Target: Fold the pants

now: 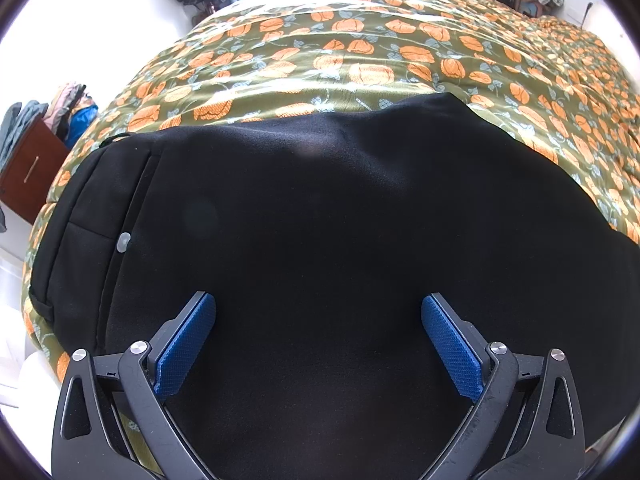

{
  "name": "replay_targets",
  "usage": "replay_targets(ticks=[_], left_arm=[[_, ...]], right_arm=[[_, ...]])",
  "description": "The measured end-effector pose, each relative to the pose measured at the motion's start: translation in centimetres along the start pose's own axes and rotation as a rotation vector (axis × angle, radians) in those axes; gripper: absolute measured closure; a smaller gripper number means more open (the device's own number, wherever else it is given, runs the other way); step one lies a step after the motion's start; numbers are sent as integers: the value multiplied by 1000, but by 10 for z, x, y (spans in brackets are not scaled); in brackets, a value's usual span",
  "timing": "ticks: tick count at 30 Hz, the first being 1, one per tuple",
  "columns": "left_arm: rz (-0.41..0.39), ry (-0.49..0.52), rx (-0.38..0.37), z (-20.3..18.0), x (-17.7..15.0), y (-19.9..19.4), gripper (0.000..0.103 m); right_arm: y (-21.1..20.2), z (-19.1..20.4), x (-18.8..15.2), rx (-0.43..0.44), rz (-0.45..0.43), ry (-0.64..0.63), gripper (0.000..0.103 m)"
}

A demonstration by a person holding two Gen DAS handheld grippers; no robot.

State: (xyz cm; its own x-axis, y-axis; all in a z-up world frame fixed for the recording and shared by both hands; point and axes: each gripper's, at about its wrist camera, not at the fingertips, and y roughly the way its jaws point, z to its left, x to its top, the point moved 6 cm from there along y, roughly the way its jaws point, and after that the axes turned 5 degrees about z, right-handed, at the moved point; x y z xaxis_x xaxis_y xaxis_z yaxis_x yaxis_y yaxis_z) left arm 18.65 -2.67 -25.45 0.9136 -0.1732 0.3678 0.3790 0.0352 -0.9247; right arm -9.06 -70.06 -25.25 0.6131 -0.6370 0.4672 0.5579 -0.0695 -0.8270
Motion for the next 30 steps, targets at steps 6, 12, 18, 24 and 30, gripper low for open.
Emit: replay_targets(ticks=[6, 12, 18, 24, 30], left_arm=[[1, 0, 0, 0, 0, 0, 1], [1, 0, 0, 0, 0, 0, 1], [2, 3, 0, -1, 0, 0, 1], [0, 0, 10, -1, 0, 1, 0], [5, 8, 4, 0, 1, 2, 0]], right_arm=[[2, 4, 0, 9, 7, -7, 0], [1, 6, 1, 17, 11, -19, 0], [-18, -7, 24, 26, -24, -23, 0], [-9, -6, 34, 85, 39, -16, 0], [5, 14, 22, 102, 73, -65, 0]])
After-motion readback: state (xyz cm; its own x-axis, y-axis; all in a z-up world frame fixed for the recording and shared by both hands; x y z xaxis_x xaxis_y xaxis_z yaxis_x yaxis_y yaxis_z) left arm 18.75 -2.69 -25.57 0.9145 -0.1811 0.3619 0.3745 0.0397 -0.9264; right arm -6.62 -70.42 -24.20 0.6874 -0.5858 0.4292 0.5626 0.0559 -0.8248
